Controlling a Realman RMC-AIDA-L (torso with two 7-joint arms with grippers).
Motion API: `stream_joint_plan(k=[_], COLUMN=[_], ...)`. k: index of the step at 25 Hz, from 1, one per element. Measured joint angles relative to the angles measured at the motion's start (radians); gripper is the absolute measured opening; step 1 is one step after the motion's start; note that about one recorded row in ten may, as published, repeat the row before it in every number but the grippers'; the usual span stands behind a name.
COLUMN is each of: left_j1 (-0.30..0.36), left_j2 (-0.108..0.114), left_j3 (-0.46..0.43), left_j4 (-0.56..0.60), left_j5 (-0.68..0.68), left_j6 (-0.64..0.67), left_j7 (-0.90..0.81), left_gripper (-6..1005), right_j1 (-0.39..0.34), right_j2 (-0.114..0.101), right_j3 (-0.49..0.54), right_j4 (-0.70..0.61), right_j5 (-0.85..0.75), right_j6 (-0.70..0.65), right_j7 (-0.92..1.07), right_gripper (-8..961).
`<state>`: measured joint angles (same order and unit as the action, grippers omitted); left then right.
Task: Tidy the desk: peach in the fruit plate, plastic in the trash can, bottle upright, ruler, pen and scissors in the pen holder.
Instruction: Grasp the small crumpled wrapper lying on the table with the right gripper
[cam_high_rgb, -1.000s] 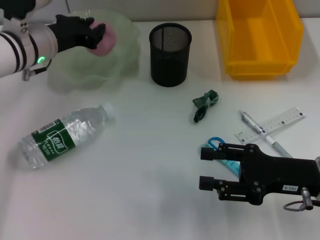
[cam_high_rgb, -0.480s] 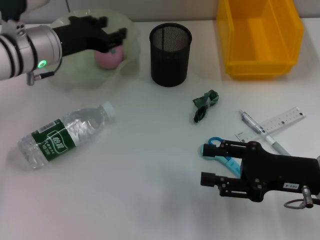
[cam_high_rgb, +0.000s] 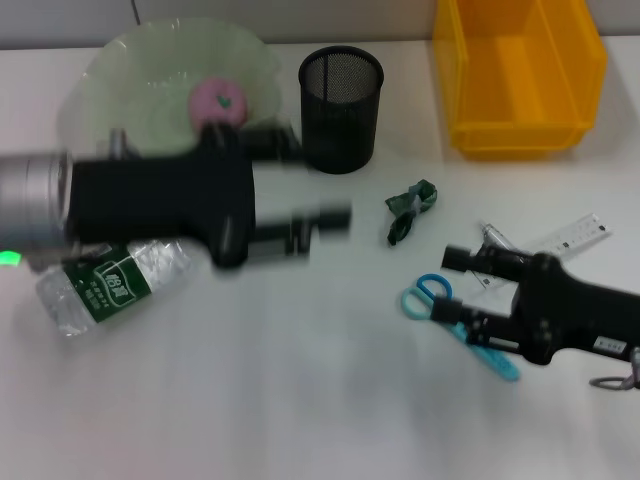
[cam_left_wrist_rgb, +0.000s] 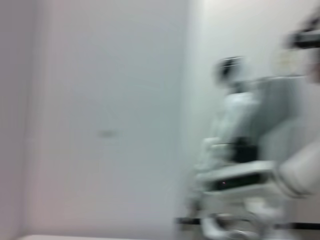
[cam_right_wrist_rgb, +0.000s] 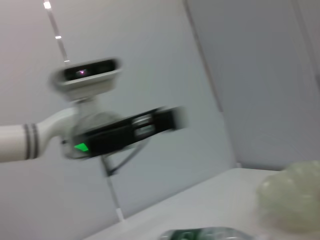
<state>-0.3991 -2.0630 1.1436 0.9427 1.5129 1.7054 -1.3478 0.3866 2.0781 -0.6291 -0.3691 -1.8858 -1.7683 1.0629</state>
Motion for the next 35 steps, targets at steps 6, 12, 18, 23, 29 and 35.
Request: stream_joint_plan(k=[6,12,18,23,29,35], left_j1=[0.011,0.012,0.011,0.007,0.007,0.005], left_j2=[-0.002,-0.001,-0.001,-0.001,-0.002,-0.002], left_j3=[-0.013,-0.040,-0.034,-0.038,-0.032,-0.030], left_j4=[-0.101,-0.158,-0.187,-0.191,-0.191,-0.212], left_j5=[0.018,0.022,0.025,0.060,0.072,0.072], left_j6=[0.093,0.080,0.078,0.077,0.054,0.049], left_j7=[0.025,0.027,0.050,0.060,0.061,0.062], left_gripper=[568,568,568,567,567,567], right_j1=[0.009,0.079,0.241,0.365,0.449,0.480], right_j2=[0.000,-0.001,-0.026,-0.043,-0.043,-0.024], right_j3=[0.021,0.013,-0.072,-0.185,-0.287,-0.387], right_j4=[-0.183,-0.484,-0.561,-0.563,-0.545,-0.494], right_j5=[-0.006,-0.129,-0.381,-0.531,-0.592,-0.600], right_j6=[0.075,0.112,0.139,0.171,0.259,0.376], right_j7=[0.231,0.596,0.832,1.009,1.184,1.381], right_gripper=[681,681,681,681,682,682])
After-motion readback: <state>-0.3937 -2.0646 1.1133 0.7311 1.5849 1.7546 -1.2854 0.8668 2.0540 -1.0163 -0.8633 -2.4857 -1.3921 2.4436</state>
